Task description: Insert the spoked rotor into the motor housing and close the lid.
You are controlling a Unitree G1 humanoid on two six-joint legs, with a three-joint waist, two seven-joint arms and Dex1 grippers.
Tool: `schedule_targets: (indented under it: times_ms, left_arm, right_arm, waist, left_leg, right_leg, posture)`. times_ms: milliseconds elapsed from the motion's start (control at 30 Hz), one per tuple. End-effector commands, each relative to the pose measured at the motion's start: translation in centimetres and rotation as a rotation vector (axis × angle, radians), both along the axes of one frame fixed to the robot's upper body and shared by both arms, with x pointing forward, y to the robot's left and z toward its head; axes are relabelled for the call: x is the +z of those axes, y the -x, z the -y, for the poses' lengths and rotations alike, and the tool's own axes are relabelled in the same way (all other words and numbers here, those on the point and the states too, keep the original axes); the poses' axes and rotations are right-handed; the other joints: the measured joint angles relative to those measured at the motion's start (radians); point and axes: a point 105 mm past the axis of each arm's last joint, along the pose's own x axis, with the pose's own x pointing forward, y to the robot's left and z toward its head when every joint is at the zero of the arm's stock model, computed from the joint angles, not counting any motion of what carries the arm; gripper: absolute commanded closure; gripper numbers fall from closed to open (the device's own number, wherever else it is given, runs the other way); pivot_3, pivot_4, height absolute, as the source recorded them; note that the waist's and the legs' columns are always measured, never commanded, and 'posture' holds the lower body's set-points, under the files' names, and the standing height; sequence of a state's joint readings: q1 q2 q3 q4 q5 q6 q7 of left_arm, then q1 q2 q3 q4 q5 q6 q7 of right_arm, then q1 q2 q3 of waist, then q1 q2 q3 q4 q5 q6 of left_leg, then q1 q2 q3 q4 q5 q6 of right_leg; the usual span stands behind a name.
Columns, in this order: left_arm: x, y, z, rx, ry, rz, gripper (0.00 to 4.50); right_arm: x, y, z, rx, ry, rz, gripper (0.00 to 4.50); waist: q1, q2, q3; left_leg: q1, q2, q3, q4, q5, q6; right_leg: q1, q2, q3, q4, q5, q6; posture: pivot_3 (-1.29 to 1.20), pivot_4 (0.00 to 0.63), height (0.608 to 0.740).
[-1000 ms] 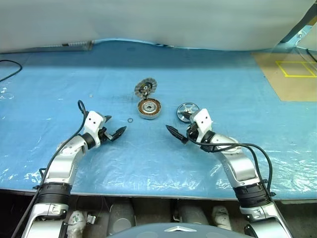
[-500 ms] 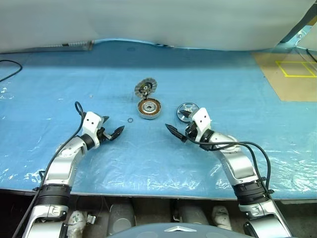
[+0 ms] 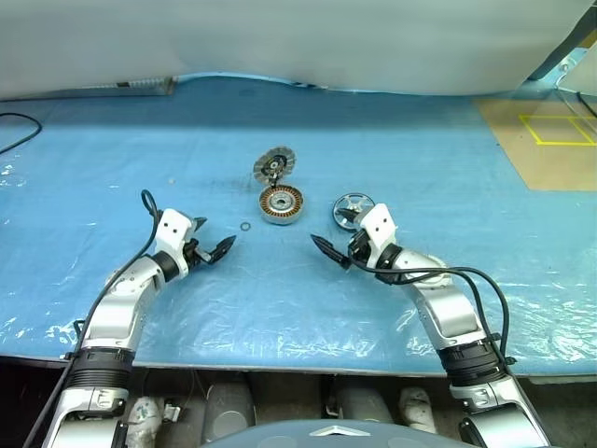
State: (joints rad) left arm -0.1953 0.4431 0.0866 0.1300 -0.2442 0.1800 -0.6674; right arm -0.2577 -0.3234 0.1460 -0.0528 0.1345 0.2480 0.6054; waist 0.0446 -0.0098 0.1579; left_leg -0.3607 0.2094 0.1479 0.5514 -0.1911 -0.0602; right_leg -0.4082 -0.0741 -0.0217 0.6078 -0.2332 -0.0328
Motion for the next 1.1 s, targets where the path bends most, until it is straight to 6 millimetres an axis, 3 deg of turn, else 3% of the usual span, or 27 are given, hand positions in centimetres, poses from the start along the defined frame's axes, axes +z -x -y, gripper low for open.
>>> schedule_targets:
  times_ms: [33,300,500,833,1100]
  left_arm:
    - [1.3,0.0,0.4,-0.024,-0.009,0.056,0.00]
    - [1.1,0.2,0.6,-0.031,-0.020,0.053,0.00]
    - [0.2,0.6,0.5,-0.053,-0.038,0.044,0.00]
    - [-0.9,2.4,2.5,-0.171,-0.023,0.085,0.00]
    - [-1.3,2.6,2.8,-0.168,-0.027,0.084,0.00]
  right_arm:
    - [1.1,0.2,-0.3,0.014,-0.001,0.051,0.04]
    - [1.8,-0.5,-0.5,0.005,0.011,0.075,0.04]
    - [3.2,-0.5,-3.5,0.145,0.088,0.083,0.04]
    - [3.5,-4.2,-7.9,0.267,0.410,0.084,0.04]
    - [2.4,-6.1,-8.9,0.302,0.511,0.070,0.04]
  waist:
    - [0.000,0.000,0.000]
    - [0.000,0.000,0.000]
    - [-0.004,0.000,0.000]
    - [-0.001,0.000,0.000]
    - [-0.001,0.000,0.000]
  left_leg:
    - [0.000,0.000,0.000,0.000,0.000,0.000]
    - [0.000,0.000,0.000,0.000,0.000,0.000]
    - [0.000,0.000,0.000,0.001,0.000,0.000]
    - [0.000,0.000,0.000,0.001,0.000,0.000]
    - [-0.001,0.001,0.000,0.002,0.000,0.000]
  right_leg:
    - [0.000,0.000,0.000,0.000,0.000,0.000]
    - [0.000,0.000,0.000,0.000,0.000,0.000]
    - [0.000,0.000,0.000,0.001,0.000,0.000]
    - [0.000,0.000,0.000,0.001,0.000,0.000]
    - [0.000,0.000,0.000,0.001,0.000,0.000]
  posture:
    - [0.00,0.150,0.740]
    - [0.00,0.150,0.740]
    - [0.00,0.150,0.740]
    - [0.00,0.150,0.740]
    - [0.00,0.150,0.740]
